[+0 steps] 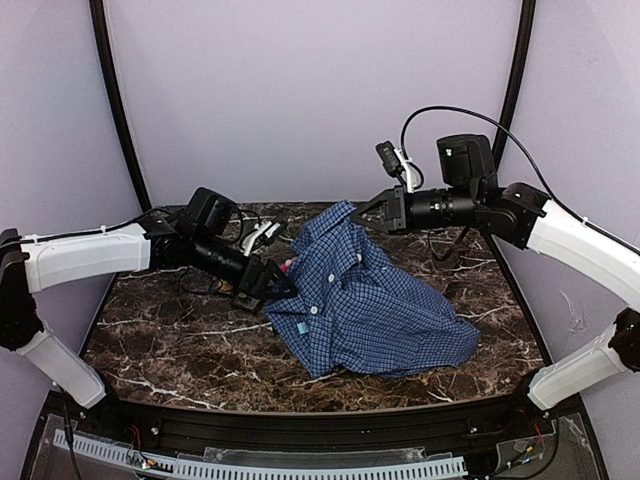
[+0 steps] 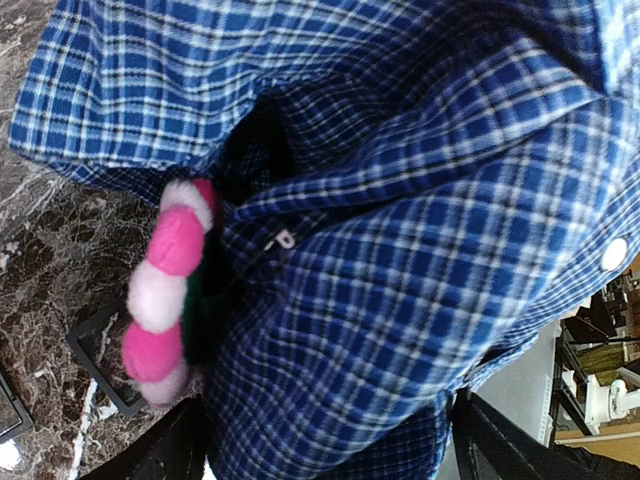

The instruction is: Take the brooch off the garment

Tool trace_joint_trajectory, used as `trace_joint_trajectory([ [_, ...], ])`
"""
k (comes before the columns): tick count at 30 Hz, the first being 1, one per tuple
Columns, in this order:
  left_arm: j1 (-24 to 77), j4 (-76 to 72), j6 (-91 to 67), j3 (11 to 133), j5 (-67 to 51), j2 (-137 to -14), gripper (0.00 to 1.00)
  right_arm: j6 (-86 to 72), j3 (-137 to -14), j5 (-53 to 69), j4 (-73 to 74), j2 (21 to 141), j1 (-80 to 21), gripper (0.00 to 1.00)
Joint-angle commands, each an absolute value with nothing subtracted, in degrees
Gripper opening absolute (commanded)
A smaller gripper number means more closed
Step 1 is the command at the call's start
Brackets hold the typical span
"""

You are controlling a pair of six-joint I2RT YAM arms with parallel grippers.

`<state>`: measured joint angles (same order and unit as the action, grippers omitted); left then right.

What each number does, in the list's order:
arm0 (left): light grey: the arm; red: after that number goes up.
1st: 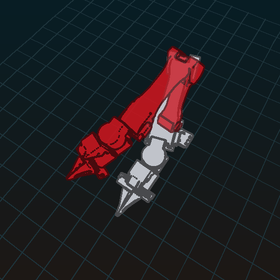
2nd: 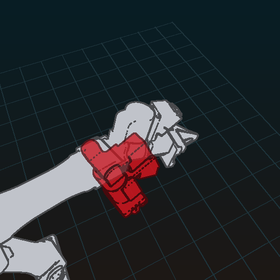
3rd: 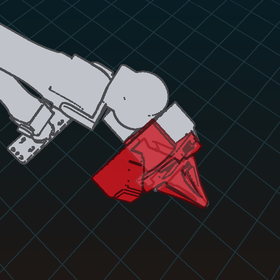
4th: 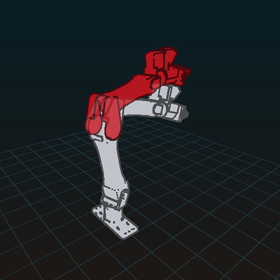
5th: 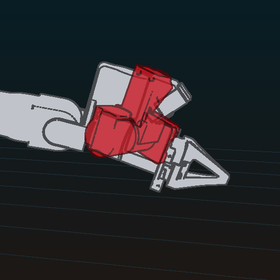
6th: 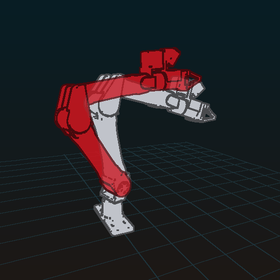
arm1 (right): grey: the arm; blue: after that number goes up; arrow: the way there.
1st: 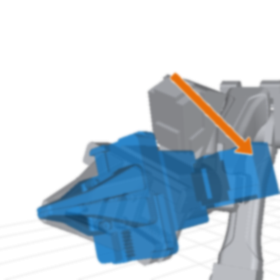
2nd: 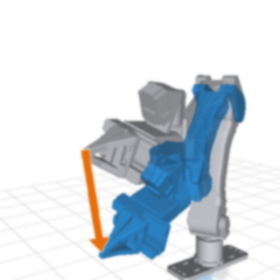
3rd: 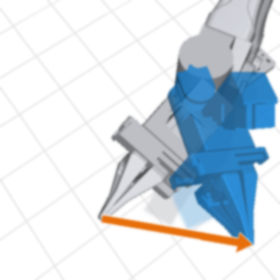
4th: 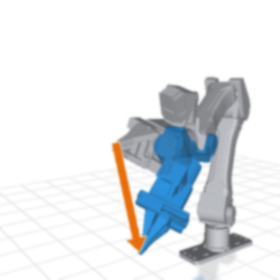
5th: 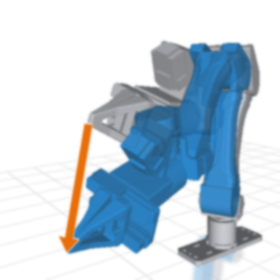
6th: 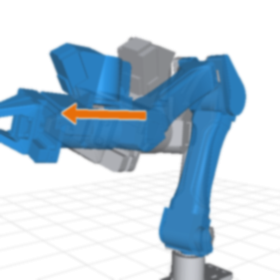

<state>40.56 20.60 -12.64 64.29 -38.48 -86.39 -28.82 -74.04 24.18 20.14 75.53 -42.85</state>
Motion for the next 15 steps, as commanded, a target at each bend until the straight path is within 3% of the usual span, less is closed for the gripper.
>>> trace_joint_trajectory([
  [1,41.37,18.87,-13.69,64.11,-39.12,-86.61,0.73,-29.62,-75.89,26.00,16.03,74.67,-42.45,0.00],
  [4,41.55,18.13,-15.01,65.51,-40.69,-88.34,0.65,-29.25,-76.22,25.23,16.72,74.22,-42.45,0.00],
  [6,41.90,17.58,-15.08,65.67,-40.14,-88.47,0.69,-29.03,-76.35,24.55,16.92,74.06,-42.41,0.00],
  [7,42.01,17.49,-15.10,65.66,-39.93,-88.53,0.75,-29.03,-76.52,24.50,16.73,74.01,-42.43,0.00],
  [10,42.06,17.63,-14.93,65.61,-40.79,-89.60,0.77,-29.09,-77.26,24.05,15.77,74.05,-42.43,0.00],
  [12,42.21,17.13,-15.46,66.00,-42.41,-90.10,0.66,-28.81,-77.99,23.11,15.77,74.43,-42.36,0.00],
  [15,42.25,15.51,-17.23,66.93,-44.20,-89.58,0.37,-28.05,-79.08,19.23,18.00,75.91,-42.28,0.00],
])
